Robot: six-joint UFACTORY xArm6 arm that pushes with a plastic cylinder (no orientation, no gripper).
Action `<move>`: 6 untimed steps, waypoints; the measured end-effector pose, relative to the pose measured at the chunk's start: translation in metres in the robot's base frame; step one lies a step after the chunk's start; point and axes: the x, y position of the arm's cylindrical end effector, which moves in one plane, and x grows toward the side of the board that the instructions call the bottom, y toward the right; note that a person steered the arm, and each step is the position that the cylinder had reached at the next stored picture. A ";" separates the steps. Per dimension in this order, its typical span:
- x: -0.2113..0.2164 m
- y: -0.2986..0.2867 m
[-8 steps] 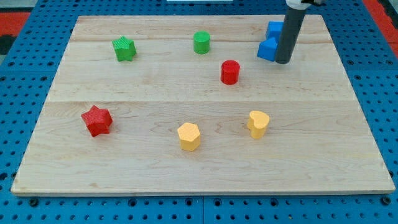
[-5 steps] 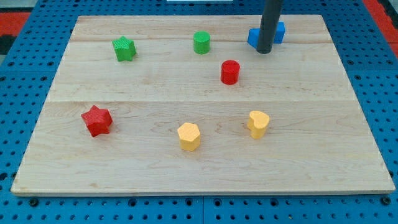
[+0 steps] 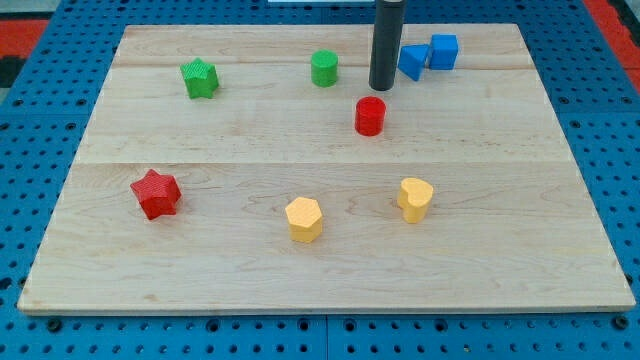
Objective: Place blue cube parallel right to red circle
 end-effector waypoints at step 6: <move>0.044 0.052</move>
